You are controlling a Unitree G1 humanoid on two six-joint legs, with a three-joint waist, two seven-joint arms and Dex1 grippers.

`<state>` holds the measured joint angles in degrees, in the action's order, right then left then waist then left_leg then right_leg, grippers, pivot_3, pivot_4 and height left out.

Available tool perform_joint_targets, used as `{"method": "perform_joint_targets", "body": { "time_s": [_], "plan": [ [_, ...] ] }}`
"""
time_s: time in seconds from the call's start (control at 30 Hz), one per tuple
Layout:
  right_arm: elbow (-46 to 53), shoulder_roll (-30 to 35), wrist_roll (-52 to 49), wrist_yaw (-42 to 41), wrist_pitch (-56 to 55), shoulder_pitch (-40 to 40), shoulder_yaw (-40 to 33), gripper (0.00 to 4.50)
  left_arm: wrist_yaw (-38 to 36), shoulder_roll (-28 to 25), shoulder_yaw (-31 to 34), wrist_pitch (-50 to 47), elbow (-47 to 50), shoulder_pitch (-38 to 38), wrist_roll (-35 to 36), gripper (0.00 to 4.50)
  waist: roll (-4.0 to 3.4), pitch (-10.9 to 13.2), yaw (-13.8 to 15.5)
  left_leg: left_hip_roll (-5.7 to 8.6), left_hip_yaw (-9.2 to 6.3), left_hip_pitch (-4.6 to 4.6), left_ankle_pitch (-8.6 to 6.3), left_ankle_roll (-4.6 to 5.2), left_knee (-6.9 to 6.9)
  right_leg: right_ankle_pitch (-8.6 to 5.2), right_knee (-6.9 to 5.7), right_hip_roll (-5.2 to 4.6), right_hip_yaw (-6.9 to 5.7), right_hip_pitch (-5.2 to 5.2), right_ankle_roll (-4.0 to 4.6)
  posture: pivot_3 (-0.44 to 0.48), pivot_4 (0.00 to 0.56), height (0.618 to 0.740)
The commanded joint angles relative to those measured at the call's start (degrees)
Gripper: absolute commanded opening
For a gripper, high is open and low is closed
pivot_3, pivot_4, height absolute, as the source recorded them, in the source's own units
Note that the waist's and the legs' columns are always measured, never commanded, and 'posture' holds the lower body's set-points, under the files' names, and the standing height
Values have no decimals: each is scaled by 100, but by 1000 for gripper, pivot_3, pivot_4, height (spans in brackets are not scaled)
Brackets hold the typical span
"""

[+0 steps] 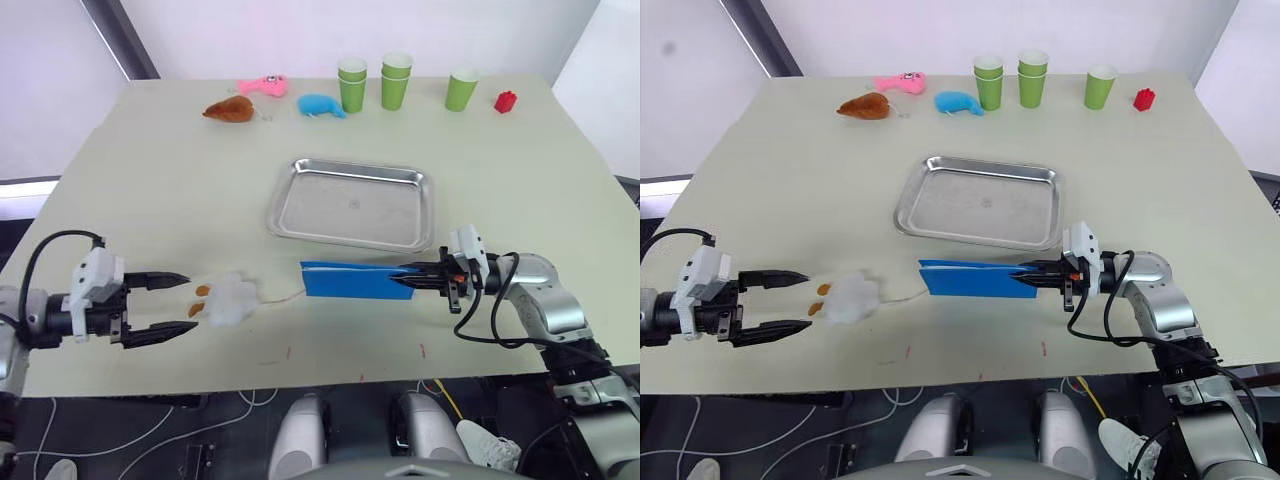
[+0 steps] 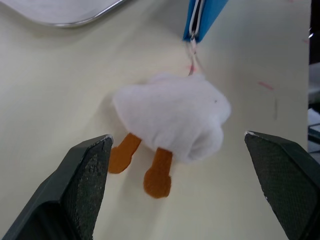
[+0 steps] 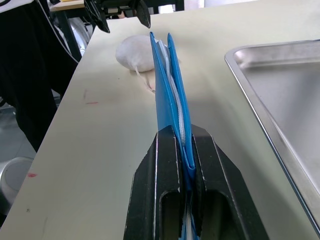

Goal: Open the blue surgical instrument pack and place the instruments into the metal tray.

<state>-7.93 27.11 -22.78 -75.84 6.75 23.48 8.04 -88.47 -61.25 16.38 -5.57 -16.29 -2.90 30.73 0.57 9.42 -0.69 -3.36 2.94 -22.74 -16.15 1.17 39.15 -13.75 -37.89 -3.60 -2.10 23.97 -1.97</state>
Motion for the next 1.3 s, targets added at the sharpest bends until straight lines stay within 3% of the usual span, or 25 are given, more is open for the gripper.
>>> {"method": "perform_joint_targets", "body": {
  "time_s": [0.03, 0.23, 0.6, 1.3],
  "plan": [
    [0, -24, 26, -46, -87, 102, 24, 0, 925, 481, -148, -118, 494, -640, -172, 4450, -1, 1, 13, 2, 0, 1, 0, 0, 0, 1, 0, 0, 1, -1, -1, 0, 150, 739],
    [24, 13, 50, -71, -60, 88, 59, 0, 1363, 1112, -766, -282, 863, -1363, -419, 4450, 12, 1, 18, 6, -1, -3, 0, -1, 5, 2, 2, 0, 2, -4, -2, 0, 150, 739],
    [-33, -39, 92, -12, -103, 157, 68, 0, 869, 1714, -1571, -43, 431, -2226, -770, 4450, 13, 1, -3, 7, -2, -2, 1, -2, 8, 2, -1, 2, 5, -4, -2, 0, 150, 739],
    [126, -68, 132, 51, -64, 81, 95, 0, 726, 2378, -1718, 486, -359, -2493, -1062, 4450, 13, 1, 0, 7, -3, -1, 2, -2, 11, 2, -4, 3, 5, -4, -2, 0, 150, 739]
  ]
}}
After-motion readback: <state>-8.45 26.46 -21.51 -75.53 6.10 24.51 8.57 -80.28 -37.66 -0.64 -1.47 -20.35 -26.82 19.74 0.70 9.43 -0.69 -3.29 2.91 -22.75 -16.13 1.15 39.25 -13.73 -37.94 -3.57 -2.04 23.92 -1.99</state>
